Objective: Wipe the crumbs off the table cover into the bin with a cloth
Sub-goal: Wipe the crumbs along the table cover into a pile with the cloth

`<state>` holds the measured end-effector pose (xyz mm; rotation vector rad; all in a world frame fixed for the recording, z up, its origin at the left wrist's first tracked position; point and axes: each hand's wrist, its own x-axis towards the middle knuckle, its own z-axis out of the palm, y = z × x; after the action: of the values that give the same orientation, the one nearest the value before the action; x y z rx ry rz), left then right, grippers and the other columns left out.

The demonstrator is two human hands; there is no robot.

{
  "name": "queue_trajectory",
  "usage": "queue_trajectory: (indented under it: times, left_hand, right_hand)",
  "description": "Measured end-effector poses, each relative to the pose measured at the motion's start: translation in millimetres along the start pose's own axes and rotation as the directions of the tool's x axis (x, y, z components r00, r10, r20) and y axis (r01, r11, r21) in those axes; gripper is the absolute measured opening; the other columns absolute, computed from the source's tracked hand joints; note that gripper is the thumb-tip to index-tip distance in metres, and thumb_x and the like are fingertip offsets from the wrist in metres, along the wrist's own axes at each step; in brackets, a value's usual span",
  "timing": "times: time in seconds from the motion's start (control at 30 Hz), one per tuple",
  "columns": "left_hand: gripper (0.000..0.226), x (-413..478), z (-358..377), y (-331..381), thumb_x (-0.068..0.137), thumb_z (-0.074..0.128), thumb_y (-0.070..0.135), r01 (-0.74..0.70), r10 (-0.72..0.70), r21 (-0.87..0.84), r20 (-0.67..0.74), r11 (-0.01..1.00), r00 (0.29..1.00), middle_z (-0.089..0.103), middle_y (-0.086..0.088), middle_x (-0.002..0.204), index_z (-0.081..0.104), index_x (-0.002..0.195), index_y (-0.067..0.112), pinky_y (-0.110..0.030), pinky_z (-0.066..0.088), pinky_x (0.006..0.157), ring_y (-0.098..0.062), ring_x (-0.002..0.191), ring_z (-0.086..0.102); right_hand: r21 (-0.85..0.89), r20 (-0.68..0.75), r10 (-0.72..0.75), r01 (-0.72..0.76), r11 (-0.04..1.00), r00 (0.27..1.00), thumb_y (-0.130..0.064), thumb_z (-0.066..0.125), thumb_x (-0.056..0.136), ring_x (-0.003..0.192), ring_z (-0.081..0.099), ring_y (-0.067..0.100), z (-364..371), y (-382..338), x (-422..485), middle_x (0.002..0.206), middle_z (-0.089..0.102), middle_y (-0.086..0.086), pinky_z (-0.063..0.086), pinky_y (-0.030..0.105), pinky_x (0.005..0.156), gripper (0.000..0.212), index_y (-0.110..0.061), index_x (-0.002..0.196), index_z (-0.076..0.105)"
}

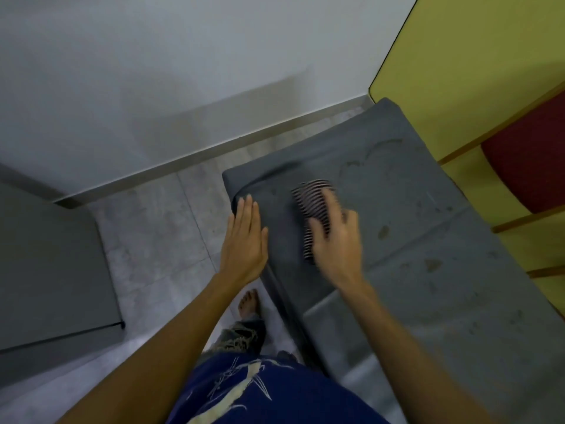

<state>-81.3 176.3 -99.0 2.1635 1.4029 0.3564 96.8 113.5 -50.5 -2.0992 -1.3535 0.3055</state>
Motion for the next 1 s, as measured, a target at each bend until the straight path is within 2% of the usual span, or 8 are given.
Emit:
queue_trajectory:
  times: [0.13,0.23,0.37,0.5,0.63,0.77,0.93,1.0]
  left_hand:
    - [0.064,6.9,-0.2,-5.4,0.102,0.031,0.042,-0.009,0.015,-0.128,0.051,0.992,0.999,0.027,-0.017,0.158,0.018,0.154,0.007,-0.049,0.028,0.118,-0.033,0.145,0.028]
    - [0.062,4.9,2.3,-14.5,0.103,0.024,0.037,-0.075,0.074,0.017,0.043,0.997,0.996,0.013,-0.015,0.163,0.016,0.154,0.003,-0.048,0.015,0.122,-0.028,0.152,0.007]
    - [0.062,4.5,1.8,-18.2,0.104,0.021,0.036,-0.113,0.111,0.112,0.025,0.987,0.994,0.004,-0.013,0.164,0.012,0.154,-0.001,-0.043,0.008,0.123,-0.025,0.152,-0.001]
    - [0.065,9.4,-9.5,-28.9,0.103,0.019,0.038,-0.08,0.079,0.089,0.013,0.993,0.997,0.001,-0.013,0.164,0.01,0.154,-0.002,-0.041,0.004,0.123,-0.026,0.152,-0.001]
    - [0.063,11.3,-11.2,-36.3,0.104,0.024,0.037,-0.095,0.093,0.097,0.026,0.991,0.995,0.007,-0.013,0.163,0.015,0.154,0.0,-0.041,0.005,0.123,-0.027,0.152,0.002]
    - [0.054,9.5,-12.6,-35.8,0.097,0.036,0.025,-0.124,0.121,0.037,0.07,0.992,0.99,0.046,-0.026,0.143,0.045,0.138,-0.008,-0.059,0.034,0.111,-0.045,0.133,0.043]
    - [0.063,8.4,-12.1,-32.3,0.102,0.025,0.034,-0.08,0.081,0.128,-0.002,0.989,0.997,0.013,-0.017,0.162,0.019,0.153,-0.002,-0.044,0.011,0.122,-0.029,0.151,0.01]
    - [0.064,7.8,-12.1,-29.7,0.102,0.025,0.034,-0.071,0.072,0.144,0.001,0.987,0.997,0.01,-0.016,0.163,0.016,0.153,-0.002,-0.043,0.011,0.123,-0.028,0.152,0.007]
  right_hand:
    - [-0.095,0.176,-0.254,0.274,0.957,0.951,-0.027,0.059,0.095,0.089,0.056,0.032,45.8,-41.0,-12.5,0.113,0.055,0.016,0.05,0.042,0.071,0.057,-0.028,0.15,0.042]
    - [-0.144,0.2,-0.233,0.264,0.954,0.952,-0.028,0.063,0.093,0.087,0.055,0.032,37.0,-17.3,3.9,0.109,0.055,0.014,0.05,0.042,0.072,0.06,-0.031,0.149,0.042]
    - [-0.29,0.049,-0.014,0.028,0.957,0.999,-0.029,0.065,0.091,0.081,0.056,0.041,3.6,35.0,45.6,0.103,0.053,0.022,0.054,0.05,0.071,0.062,-0.03,0.149,0.043]
    - [-0.176,-0.042,0.291,-0.294,0.94,0.956,-0.034,0.062,0.096,0.096,0.057,0.04,-22.0,43.6,65.5,0.117,0.049,0.018,0.054,0.05,0.082,0.061,-0.035,0.15,0.036]
    - [-0.027,0.002,0.018,-0.018,0.999,1.0,-0.029,0.063,0.095,0.091,0.055,0.028,17.8,-23.3,41.0,0.112,0.05,0.013,0.05,0.035,0.079,0.06,-0.028,0.151,0.04]
    - [-0.039,0.268,-0.291,0.312,0.949,0.918,-0.03,0.059,0.095,0.094,0.054,0.032,68.4,-64.0,26.6,0.115,0.052,0.015,0.051,0.047,0.078,0.058,-0.029,0.15,0.041]
    - [-0.171,0.24,-0.203,0.247,0.954,0.949,-0.034,0.059,0.094,0.091,0.055,0.036,44.1,-16.3,56.7,0.11,0.051,0.016,0.053,0.047,0.077,0.061,-0.032,0.151,0.038]
    - [-0.227,0.147,-0.003,0.037,0.973,0.989,-0.037,0.057,0.096,0.092,0.055,0.04,27.4,10.5,76.9,0.112,0.05,0.019,0.053,0.05,0.08,0.06,-0.033,0.152,0.034]
